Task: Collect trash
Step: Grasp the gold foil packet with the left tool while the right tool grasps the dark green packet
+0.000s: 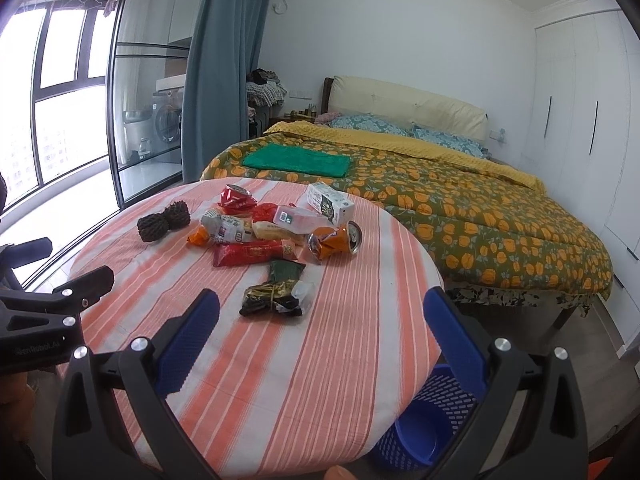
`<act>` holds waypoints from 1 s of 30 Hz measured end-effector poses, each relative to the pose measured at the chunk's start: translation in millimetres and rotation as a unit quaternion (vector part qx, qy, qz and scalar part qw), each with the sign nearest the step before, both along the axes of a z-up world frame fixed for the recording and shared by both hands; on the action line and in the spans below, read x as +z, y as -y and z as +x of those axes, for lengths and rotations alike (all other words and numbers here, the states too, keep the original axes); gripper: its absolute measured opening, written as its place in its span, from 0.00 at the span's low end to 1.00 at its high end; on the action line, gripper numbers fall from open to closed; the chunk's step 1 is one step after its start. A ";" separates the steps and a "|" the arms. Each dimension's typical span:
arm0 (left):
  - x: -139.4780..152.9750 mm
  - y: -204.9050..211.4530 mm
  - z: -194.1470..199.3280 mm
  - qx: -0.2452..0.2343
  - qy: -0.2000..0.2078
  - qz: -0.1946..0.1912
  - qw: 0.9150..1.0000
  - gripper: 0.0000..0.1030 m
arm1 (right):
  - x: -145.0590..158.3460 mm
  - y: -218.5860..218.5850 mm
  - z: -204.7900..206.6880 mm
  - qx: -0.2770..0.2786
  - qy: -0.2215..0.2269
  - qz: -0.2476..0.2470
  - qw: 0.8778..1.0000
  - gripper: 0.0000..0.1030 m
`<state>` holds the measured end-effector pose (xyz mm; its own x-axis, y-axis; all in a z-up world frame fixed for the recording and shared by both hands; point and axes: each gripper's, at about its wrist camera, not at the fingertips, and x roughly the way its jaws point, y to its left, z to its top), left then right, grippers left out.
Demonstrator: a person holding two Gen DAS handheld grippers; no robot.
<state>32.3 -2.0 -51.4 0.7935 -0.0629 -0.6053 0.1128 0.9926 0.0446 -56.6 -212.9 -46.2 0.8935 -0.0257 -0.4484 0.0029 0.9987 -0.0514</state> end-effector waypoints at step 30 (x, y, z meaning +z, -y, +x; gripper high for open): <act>-107.6 114.3 153.9 -0.296 -0.145 0.029 0.944 0.62 | -51.8 64.3 19.1 -0.052 -0.056 0.035 0.997 0.96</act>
<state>186.3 -116.4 -159.1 0.4294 -0.4032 -0.8081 0.6628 0.7485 -0.0212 -37.5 -277.2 -98.0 0.8324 -0.0806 -0.5482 0.1043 0.9945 0.0123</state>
